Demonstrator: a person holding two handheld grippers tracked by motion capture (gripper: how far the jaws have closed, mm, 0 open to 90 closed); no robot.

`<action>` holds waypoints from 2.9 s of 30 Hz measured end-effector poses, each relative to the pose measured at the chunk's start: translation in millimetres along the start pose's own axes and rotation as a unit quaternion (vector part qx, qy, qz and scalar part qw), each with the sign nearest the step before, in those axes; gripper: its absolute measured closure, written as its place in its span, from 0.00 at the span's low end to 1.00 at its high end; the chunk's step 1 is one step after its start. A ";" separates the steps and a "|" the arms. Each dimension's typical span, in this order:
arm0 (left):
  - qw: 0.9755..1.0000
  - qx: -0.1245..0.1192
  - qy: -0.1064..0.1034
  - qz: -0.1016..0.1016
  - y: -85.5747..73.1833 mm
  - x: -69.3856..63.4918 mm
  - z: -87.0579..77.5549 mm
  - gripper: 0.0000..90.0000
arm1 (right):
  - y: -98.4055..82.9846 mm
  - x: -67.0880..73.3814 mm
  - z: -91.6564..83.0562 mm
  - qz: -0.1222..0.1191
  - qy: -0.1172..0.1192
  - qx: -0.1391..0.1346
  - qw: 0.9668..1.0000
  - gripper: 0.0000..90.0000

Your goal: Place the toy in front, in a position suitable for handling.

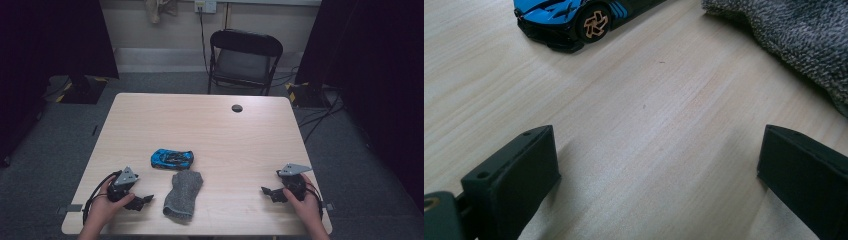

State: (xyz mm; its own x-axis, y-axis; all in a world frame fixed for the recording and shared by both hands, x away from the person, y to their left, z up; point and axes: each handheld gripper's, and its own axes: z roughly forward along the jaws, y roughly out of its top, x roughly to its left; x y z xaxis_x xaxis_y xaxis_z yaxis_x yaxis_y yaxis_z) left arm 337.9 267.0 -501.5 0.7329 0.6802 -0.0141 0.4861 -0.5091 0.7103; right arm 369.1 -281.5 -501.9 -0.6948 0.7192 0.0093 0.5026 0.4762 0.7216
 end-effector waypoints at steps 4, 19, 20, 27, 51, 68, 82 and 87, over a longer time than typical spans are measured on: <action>1.000 0.000 0.002 -0.002 0.0 -0.5 0.1 0.03 | 0.0 0.0 0.0 0.000 0.000 0.000 1.000 0.08; 1.000 -0.002 0.007 -0.016 4.9 -5.3 -2.2 0.20 | 0.1 -0.1 0.0 0.000 0.000 0.000 1.000 0.08; 1.000 0.000 0.002 -0.021 5.6 -6.0 -2.3 0.20 | 0.1 -0.1 0.0 0.000 0.000 0.000 1.000 0.08; 1.000 0.004 -0.009 -0.019 18.1 -18.4 -2.4 0.19 | 0.1 -0.2 0.0 0.000 0.001 0.000 1.000 0.08; 0.995 -0.030 -0.096 -0.001 65.6 -76.7 6.4 0.18 | 0.1 -0.1 0.1 0.000 0.000 0.000 1.000 0.08; 0.994 0.009 -0.107 0.003 56.5 -83.9 34.2 0.26 | 0.1 -0.1 0.1 0.000 0.000 0.000 1.000 0.08; 0.993 0.003 -0.120 0.005 55.5 -83.8 37.6 0.45 | 0.1 -0.1 0.1 0.000 0.000 0.000 1.000 0.08; 0.991 0.002 -0.131 -0.007 57.4 -80.8 39.1 0.57 | 0.1 -0.1 0.1 0.000 0.000 0.000 1.000 0.08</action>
State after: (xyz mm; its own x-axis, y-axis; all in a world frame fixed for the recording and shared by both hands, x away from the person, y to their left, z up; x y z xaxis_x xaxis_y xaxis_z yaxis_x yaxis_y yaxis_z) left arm 325.2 162.2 -487.1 0.8246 0.5271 -0.2055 0.4978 -0.5035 0.7062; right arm 369.3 -281.5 -501.9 -0.6952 0.7188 0.0090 0.5024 0.4768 0.7213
